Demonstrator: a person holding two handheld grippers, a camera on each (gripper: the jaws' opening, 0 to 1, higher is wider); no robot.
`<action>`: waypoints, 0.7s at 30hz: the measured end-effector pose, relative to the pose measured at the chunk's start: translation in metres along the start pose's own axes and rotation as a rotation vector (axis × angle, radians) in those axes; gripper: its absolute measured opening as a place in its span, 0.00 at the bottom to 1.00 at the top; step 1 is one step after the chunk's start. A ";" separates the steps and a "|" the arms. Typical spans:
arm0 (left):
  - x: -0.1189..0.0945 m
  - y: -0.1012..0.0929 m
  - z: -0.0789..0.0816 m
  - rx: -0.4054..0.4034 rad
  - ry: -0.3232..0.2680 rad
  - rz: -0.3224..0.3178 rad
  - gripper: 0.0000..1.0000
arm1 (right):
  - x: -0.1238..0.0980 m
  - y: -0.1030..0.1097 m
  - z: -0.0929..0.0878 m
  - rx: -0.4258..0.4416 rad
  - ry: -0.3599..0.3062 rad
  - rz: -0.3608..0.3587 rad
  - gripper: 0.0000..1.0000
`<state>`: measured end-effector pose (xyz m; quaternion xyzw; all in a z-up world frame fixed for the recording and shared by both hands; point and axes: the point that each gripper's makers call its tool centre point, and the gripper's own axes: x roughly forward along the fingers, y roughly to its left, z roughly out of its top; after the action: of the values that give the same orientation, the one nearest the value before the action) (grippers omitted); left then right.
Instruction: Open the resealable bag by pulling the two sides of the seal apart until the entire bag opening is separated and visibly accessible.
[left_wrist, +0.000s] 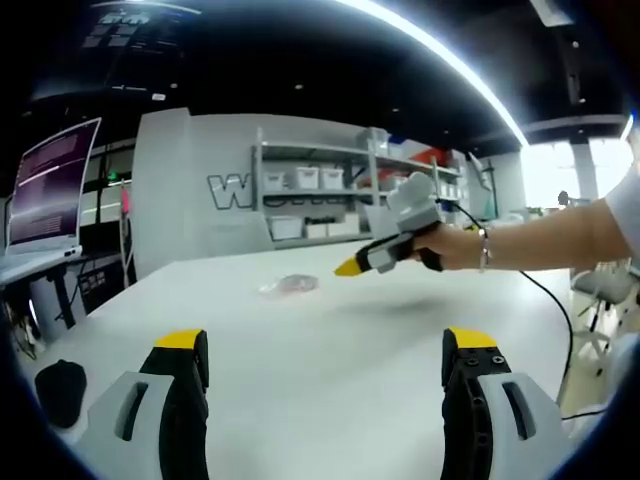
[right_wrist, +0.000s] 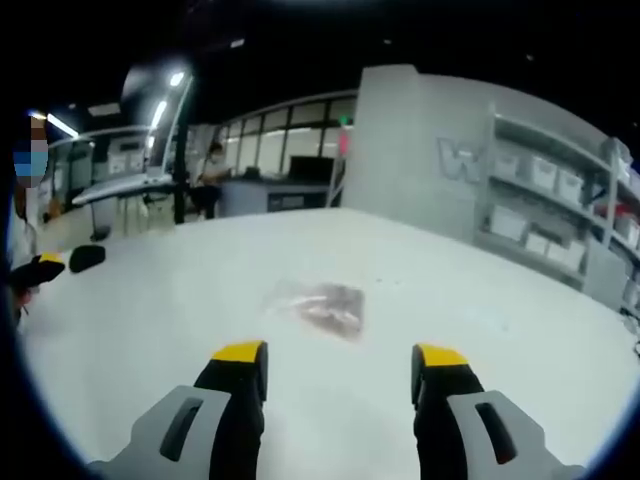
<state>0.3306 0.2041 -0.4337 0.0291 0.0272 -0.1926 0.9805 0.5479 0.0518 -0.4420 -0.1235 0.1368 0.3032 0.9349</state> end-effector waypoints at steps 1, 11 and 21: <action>0.000 0.000 0.000 0.000 0.000 0.000 0.95 | 0.001 0.000 0.001 -0.003 -0.001 0.000 0.57; 0.000 0.001 0.000 0.005 0.005 0.003 0.95 | 0.011 0.001 0.003 -0.043 -0.001 0.014 0.56; 0.003 -0.001 -0.002 0.004 0.011 -0.004 0.95 | 0.021 0.003 0.005 -0.084 0.007 0.019 0.54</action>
<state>0.3329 0.2026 -0.4354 0.0322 0.0322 -0.1946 0.9798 0.5633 0.0668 -0.4447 -0.1624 0.1282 0.3173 0.9255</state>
